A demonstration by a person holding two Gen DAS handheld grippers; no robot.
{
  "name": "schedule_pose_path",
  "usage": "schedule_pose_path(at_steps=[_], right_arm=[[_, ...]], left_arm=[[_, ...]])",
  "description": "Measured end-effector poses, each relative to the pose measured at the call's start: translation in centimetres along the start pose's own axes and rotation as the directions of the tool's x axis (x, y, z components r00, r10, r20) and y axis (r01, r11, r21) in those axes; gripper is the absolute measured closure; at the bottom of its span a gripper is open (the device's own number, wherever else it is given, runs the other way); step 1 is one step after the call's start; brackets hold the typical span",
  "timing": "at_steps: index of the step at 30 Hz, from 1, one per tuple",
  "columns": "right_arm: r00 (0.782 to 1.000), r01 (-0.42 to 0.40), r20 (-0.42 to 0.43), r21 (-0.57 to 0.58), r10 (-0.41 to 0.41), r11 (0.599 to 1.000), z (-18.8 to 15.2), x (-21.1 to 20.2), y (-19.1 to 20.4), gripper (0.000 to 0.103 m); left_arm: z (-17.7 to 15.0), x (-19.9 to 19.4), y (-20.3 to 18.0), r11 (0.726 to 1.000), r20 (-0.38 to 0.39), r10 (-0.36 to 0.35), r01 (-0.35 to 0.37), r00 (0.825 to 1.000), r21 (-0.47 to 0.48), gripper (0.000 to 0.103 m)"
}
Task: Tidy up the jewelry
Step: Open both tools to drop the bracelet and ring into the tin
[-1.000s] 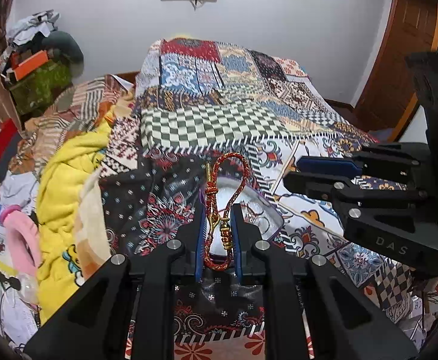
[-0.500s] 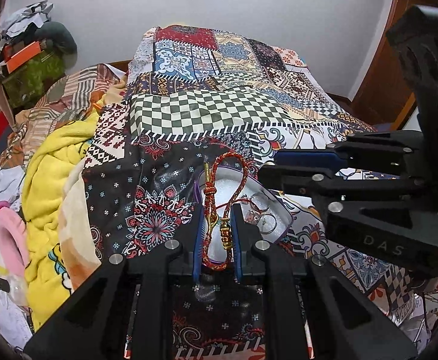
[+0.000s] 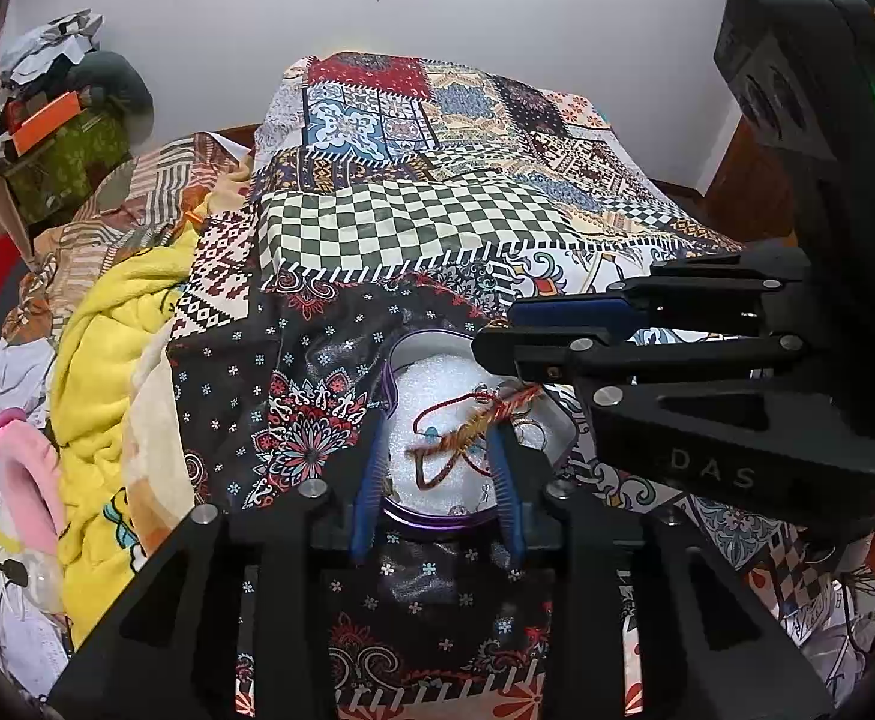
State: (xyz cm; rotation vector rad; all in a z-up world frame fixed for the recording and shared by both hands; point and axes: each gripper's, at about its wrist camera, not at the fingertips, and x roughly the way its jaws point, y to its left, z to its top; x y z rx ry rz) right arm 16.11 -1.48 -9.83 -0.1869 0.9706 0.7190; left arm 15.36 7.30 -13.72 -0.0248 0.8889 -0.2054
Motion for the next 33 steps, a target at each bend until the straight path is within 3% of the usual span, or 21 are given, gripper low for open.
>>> schedule_pose_path(at_steps=[6,11,21,27,33], right_arm=[[1.0,-0.023,-0.008,0.017,0.023,1.0,0.3,-0.8,-0.2,0.084],[1.0,-0.012,0.02,0.015,0.011,1.0,0.4,-1.8,-0.1,0.069],[0.992,0.027,0.121,0.018,-0.029,0.999,1.0,-6.2,-0.1,0.069],[0.968,0.067,0.243,0.018,-0.069,0.998,0.6,-11.0,0.8,0.069],[0.908,0.124,0.4,0.026,-0.124,0.992,-0.9,-16.8,2.5,0.069]], left_arm=[[0.1,-0.5,0.1,1.0,0.007,0.004,-0.004,1.0,-0.008,0.062],[0.4,-1.4,0.3,1.0,0.025,0.018,-0.018,1.0,-0.015,0.059],[1.8,-4.7,0.5,0.997,0.099,0.065,-0.062,0.993,-0.042,0.058],[2.3,-9.2,-0.5,0.993,0.21,0.112,-0.102,0.971,-0.061,0.058],[2.1,-14.8,-3.1,0.987,0.364,0.16,-0.147,0.918,-0.063,0.058]])
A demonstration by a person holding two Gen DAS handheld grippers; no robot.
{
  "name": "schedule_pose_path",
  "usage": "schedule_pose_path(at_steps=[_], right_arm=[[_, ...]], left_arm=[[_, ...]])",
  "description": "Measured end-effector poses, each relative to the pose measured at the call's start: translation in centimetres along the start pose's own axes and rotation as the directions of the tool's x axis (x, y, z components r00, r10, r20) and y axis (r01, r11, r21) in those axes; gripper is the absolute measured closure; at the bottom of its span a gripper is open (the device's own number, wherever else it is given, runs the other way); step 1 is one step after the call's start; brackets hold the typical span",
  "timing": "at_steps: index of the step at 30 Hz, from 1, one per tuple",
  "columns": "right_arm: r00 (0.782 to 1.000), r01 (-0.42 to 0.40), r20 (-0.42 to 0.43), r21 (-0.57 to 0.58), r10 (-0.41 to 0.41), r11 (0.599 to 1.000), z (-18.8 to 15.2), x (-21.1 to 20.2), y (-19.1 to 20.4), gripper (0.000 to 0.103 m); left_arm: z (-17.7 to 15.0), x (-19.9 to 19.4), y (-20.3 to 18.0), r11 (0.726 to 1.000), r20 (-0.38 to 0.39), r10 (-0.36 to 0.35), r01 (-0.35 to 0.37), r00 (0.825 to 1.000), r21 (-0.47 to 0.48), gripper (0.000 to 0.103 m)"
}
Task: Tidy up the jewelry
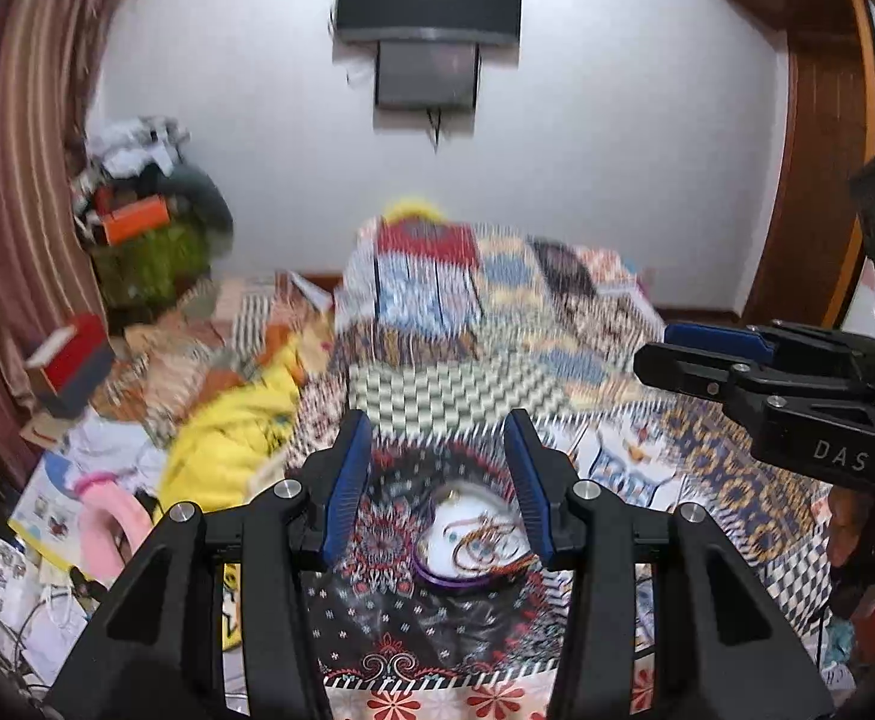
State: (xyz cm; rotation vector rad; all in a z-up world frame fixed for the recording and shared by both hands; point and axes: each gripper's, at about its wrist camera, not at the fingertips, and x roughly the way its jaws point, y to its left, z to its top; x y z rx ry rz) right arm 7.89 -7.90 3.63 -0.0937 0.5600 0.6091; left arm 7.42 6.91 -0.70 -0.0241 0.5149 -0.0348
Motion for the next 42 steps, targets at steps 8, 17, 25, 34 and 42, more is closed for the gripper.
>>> schedule_pose_path(at_steps=[8,17,25,34,42], right_arm=[[0.975,0.055,0.214,0.001,-0.054,0.998,-0.1,-7.2,2.4,0.067],[0.914,0.142,0.381,0.02,-0.139,0.99,-1.1,-11.2,4.8,0.028],[0.865,0.246,0.438,0.052,-0.244,0.968,-1.7,-12.1,5.6,0.0],[0.864,0.265,0.436,0.034,-0.253,0.964,-2.3,-12.4,6.1,0.0],[0.868,0.265,0.426,0.038,-0.256,0.963,-2.8,-12.7,5.7,0.0]], left_arm=[[0.2,-8.2,-2.6,0.999,0.226,0.043,-0.043,0.973,-0.005,0.048],[-0.7,-13.9,-3.8,0.996,0.366,0.094,-0.086,0.926,-0.037,0.03],[-1.1,-15.5,-3.3,0.99,0.407,0.139,-0.113,0.903,-0.085,0.001],[-1.4,-15.3,-3.4,0.988,0.401,0.151,-0.125,0.904,-0.091,0.001],[-1.5,-15.0,-3.7,0.987,0.398,0.16,-0.138,0.903,-0.081,0.001]])
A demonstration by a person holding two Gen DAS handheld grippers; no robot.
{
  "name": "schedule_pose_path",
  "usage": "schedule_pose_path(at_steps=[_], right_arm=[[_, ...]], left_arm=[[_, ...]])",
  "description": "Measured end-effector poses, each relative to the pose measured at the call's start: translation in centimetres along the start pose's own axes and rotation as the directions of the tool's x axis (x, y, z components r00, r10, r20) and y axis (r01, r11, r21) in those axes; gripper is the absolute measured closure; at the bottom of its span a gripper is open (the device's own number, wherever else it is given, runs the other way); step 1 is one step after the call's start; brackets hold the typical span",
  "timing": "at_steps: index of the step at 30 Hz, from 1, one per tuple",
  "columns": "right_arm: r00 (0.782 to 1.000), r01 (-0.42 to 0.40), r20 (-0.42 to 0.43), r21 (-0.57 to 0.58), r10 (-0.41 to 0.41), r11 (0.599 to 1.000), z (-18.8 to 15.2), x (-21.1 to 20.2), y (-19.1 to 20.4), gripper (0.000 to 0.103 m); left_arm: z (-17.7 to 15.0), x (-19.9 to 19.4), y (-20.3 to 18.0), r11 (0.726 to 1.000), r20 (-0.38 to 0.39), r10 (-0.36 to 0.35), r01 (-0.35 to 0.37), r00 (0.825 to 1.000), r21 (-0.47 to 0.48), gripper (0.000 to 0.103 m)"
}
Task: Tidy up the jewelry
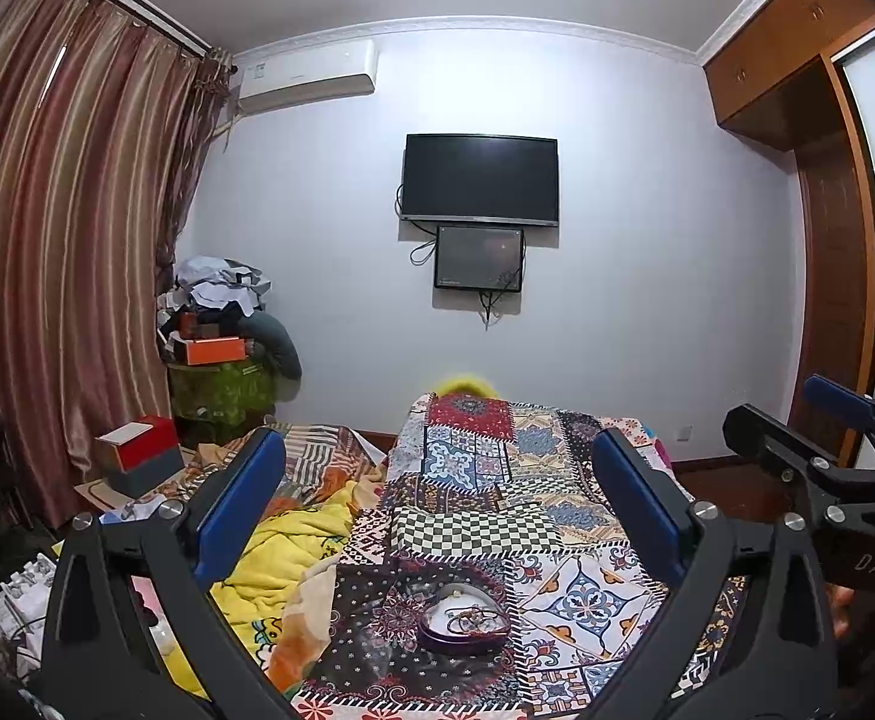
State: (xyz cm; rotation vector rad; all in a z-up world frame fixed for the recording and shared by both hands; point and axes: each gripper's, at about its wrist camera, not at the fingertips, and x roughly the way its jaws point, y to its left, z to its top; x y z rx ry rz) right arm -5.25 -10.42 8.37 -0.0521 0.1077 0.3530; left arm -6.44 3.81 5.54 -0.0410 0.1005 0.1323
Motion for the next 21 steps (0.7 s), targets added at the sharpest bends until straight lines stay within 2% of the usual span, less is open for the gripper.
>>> schedule_pose_path(at_steps=[21], right_arm=[[0.999,0.009,-0.034,0.014,-0.008,1.0,-0.1,0.5,-0.6,0.0]], left_arm=[[-0.3,1.2,-0.2,1.0,-0.037,0.004,-0.005,0.999,-0.011,0.0]])
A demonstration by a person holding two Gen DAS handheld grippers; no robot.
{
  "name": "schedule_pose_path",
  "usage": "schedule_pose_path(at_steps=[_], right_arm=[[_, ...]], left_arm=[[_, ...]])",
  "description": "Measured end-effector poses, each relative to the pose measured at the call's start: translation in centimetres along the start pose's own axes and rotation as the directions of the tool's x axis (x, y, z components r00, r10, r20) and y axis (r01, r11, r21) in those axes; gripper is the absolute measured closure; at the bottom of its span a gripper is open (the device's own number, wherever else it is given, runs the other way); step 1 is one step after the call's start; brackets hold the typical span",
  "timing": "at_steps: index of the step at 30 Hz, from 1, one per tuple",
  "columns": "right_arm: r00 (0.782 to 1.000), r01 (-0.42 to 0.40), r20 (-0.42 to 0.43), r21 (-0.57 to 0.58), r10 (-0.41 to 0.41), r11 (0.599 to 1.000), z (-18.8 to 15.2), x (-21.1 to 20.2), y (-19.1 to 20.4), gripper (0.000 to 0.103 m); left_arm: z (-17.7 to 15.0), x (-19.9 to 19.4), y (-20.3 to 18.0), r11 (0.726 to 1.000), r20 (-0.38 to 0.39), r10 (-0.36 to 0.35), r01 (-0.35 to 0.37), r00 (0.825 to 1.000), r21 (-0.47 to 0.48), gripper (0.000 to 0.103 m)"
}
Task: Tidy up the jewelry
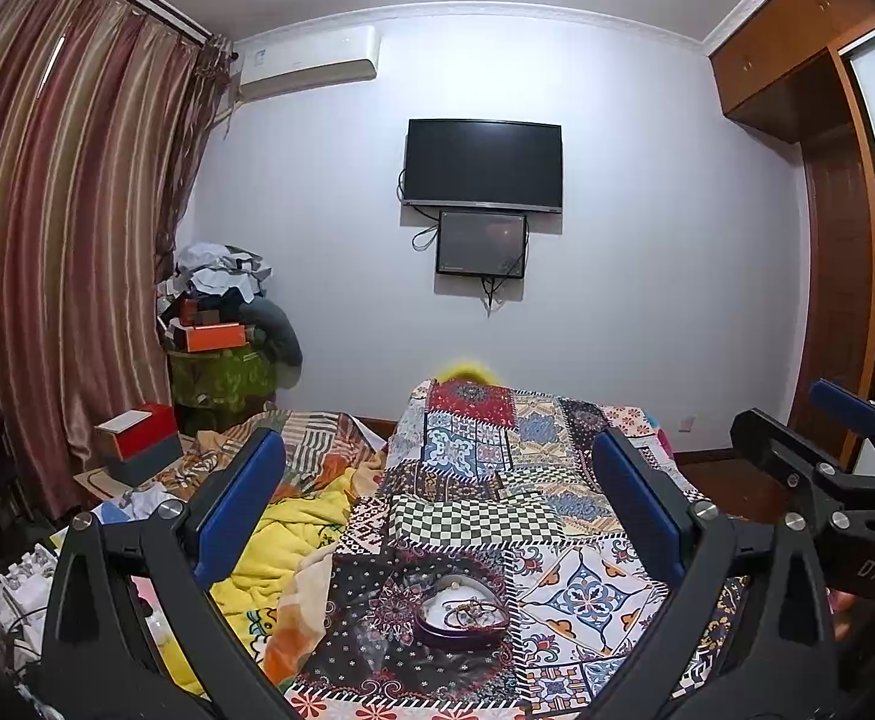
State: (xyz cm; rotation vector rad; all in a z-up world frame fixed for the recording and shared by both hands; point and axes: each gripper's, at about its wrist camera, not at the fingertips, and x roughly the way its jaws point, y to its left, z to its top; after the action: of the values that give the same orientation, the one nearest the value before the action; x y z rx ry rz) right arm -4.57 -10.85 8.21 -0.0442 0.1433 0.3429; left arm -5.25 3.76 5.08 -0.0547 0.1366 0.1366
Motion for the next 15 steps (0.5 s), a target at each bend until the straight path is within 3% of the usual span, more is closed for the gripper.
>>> schedule_pose_path(at_steps=[15], right_arm=[[1.0,0.002,-0.013,0.024,-0.002,1.0,0.09,0.09,-0.58,0.0]], left_arm=[[-0.16,0.64,0.34,1.0,-0.021,0.001,-0.001,1.0,-0.015,0.0]])
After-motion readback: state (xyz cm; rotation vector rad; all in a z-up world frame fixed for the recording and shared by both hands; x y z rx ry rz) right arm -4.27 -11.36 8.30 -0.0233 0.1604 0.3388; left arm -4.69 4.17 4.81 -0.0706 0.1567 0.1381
